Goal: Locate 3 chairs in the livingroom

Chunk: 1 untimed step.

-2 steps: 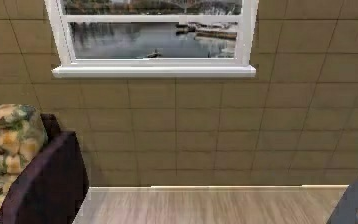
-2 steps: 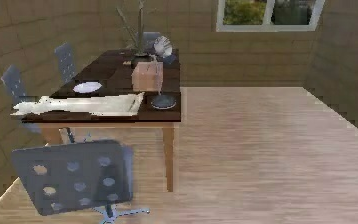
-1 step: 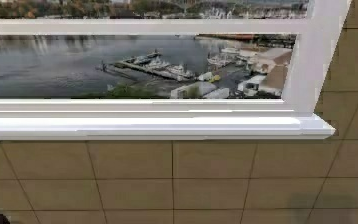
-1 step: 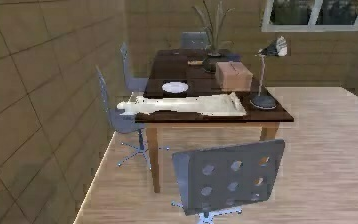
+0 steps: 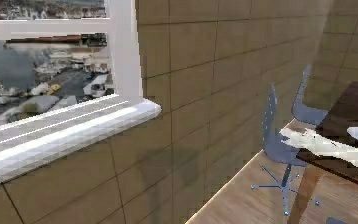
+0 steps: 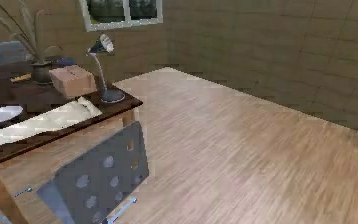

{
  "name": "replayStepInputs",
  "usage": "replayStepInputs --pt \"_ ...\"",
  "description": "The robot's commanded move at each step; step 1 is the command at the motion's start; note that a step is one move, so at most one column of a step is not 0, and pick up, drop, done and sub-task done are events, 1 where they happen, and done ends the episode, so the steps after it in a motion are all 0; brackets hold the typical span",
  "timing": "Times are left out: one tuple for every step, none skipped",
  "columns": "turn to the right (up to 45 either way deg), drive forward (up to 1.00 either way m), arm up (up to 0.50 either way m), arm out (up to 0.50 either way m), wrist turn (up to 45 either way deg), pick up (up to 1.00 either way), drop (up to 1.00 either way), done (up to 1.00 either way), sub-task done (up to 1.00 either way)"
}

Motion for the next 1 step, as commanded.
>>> replayStepInputs --pt "33.0 0.00 0.00 0.00 0.0 0.00 0.00 0.00 0.00"
